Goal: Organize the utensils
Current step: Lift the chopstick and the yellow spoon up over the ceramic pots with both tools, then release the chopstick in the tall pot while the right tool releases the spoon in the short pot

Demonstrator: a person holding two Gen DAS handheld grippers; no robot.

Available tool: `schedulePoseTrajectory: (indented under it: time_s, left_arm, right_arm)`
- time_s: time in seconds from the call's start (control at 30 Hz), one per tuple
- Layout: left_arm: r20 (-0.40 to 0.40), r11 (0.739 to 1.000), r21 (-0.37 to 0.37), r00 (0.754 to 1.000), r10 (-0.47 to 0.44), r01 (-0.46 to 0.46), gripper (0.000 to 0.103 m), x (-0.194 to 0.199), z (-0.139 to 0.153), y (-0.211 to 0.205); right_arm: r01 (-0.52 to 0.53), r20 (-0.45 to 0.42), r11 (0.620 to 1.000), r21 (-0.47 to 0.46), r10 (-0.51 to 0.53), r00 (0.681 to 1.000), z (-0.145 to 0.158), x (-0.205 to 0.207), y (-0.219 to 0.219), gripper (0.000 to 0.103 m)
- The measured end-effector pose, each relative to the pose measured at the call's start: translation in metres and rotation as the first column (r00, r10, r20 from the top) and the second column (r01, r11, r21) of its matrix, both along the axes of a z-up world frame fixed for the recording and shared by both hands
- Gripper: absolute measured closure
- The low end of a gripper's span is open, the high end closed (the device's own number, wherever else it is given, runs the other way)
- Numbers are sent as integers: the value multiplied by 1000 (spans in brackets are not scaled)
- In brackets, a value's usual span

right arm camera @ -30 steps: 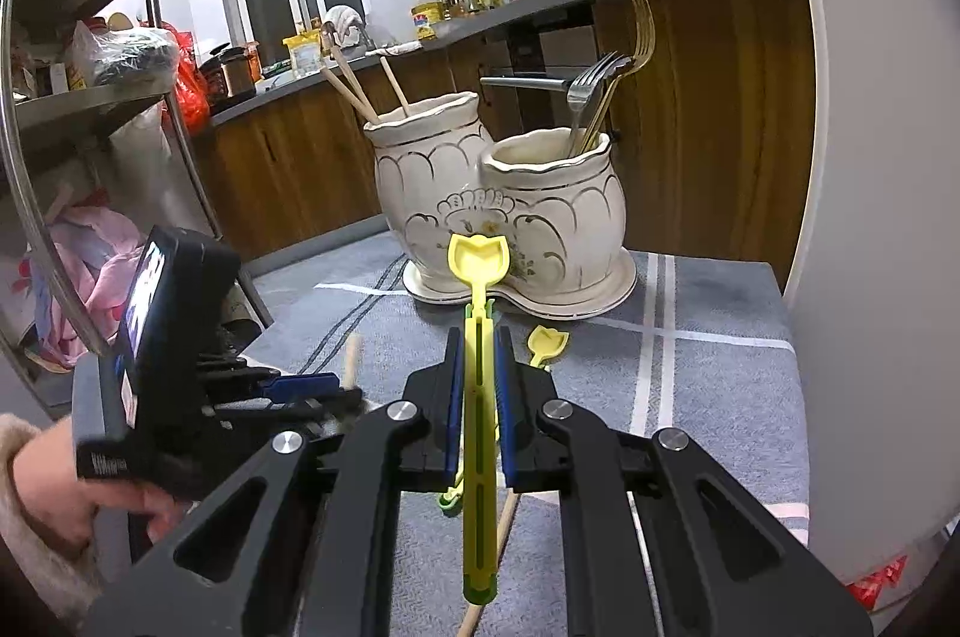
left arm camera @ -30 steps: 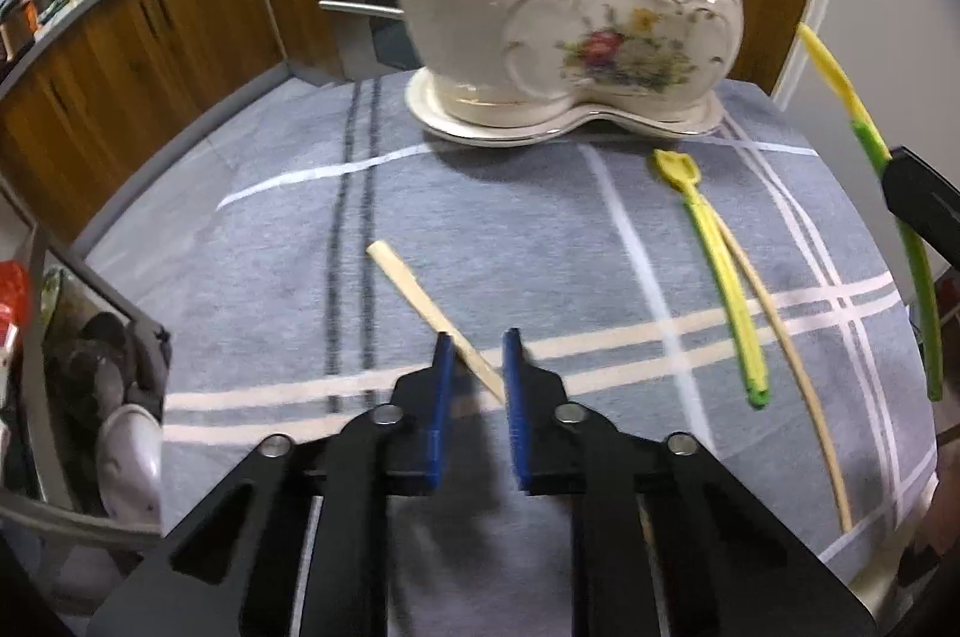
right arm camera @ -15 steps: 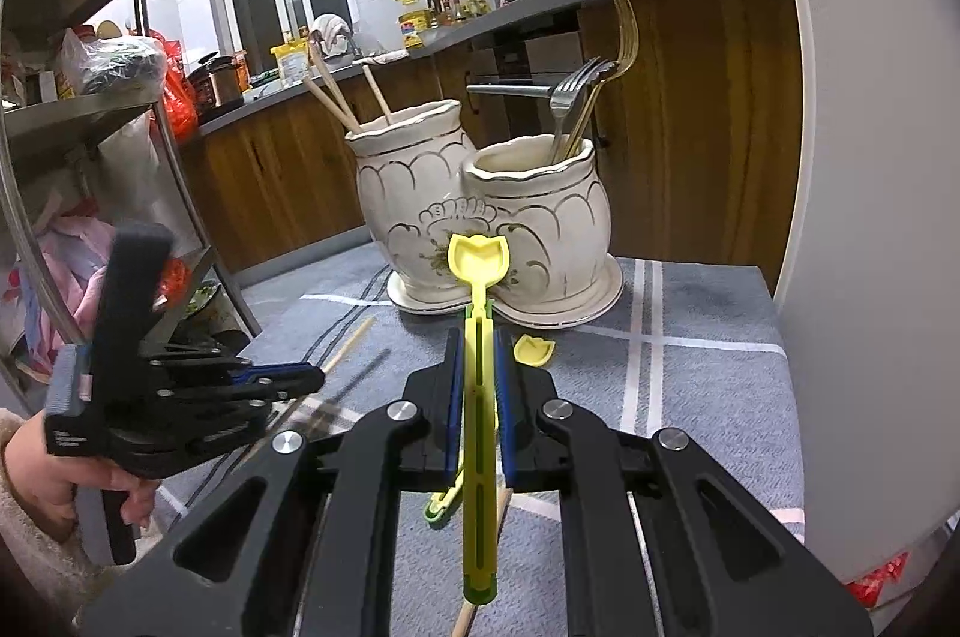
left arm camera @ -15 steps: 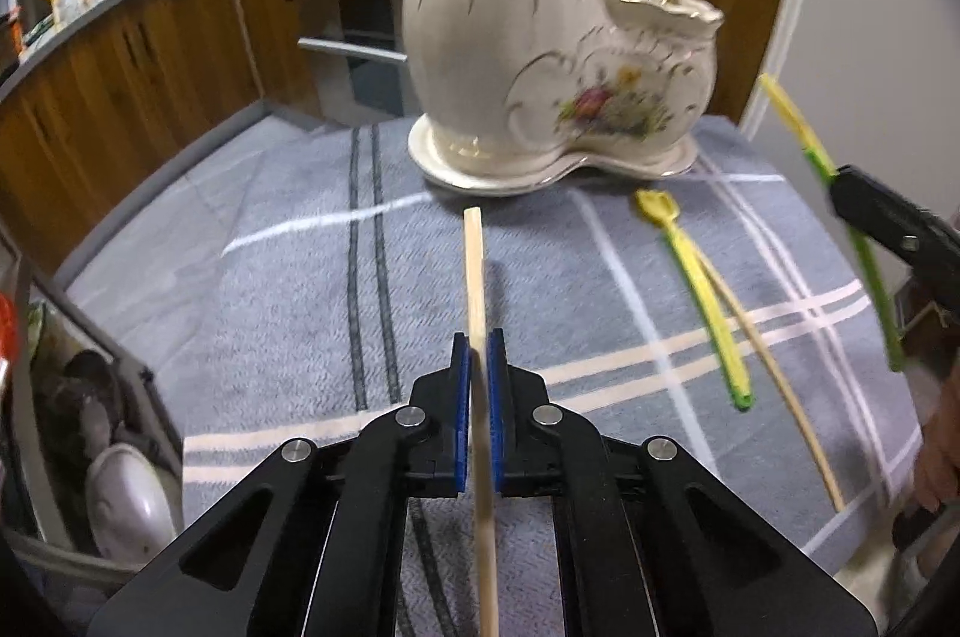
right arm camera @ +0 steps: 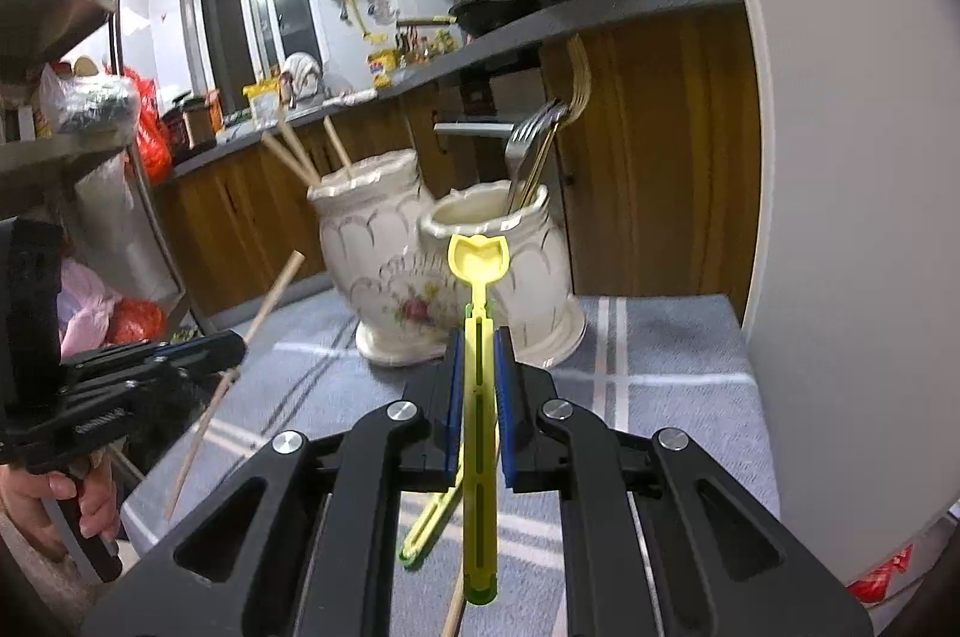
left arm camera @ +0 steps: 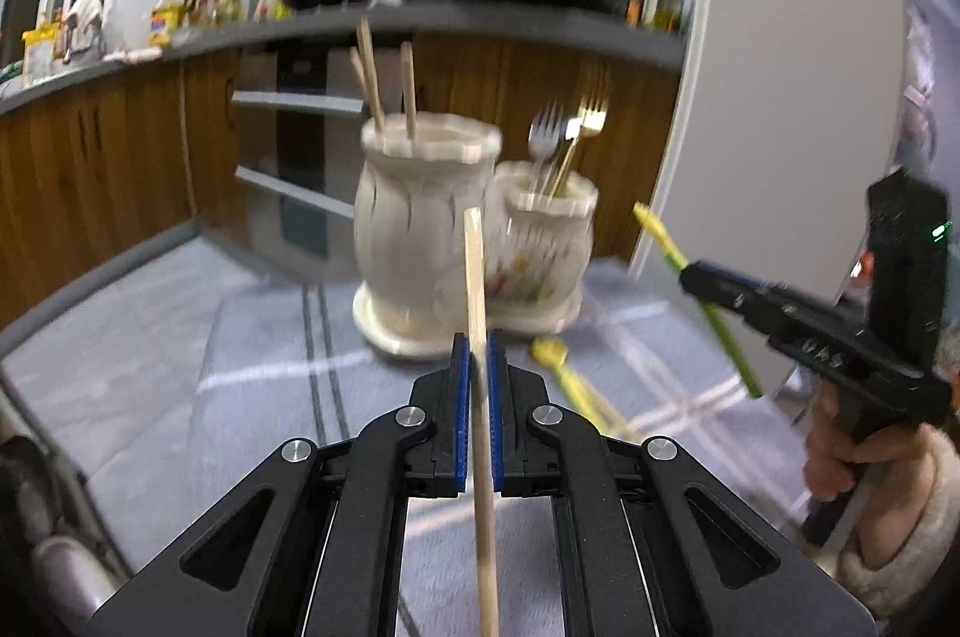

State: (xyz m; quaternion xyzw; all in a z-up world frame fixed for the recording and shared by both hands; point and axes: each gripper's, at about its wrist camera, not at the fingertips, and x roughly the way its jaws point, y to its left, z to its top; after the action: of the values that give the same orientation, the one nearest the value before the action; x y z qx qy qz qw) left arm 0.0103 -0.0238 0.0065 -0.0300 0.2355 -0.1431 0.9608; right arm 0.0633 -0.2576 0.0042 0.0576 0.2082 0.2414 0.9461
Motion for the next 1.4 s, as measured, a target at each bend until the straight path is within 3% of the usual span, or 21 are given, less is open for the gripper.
schedulePoseTrajectory:
  time_s: [0.13, 0.4, 0.63, 0.83, 1.07, 1.23, 1.4]
  left_arm:
    - [94, 999, -43, 995, -29, 33, 97, 2, 16, 4]
    - [231, 997, -51, 972, -50, 63, 97, 31, 52, -1]
    - [370, 992, -103, 929, -26, 69, 97, 71, 91, -9]
    - [453, 995, -103, 891, 36, 12, 97, 105, 116, -20]
    - [468, 993, -56, 876, 116, -102, 97, 138, 109, -29]
    - [489, 991, 21, 866, 107, -135, 97, 144, 97, -40]
    - [492, 992, 42, 866, 85, -121, 97, 139, 90, -41]
  right_arm:
    - [15, 56, 999, 37, -17, 998, 20, 7, -2, 93]
    - [-12, 161, 993, 121, -7, 987, 61, 43, 10, 93]
    - [-31, 200, 975, 221, -15, 980, 79, 85, 20, 93]
    - [-60, 219, 963, 264, 1, 976, 76, 109, 25, 93]
    - [-74, 153, 948, 311, 27, 988, 61, 140, 31, 93]
    - [-54, 148, 970, 237, 19, 989, 50, 143, 42, 93]
    - [-45, 112, 981, 186, 24, 993, 41, 147, 50, 93]
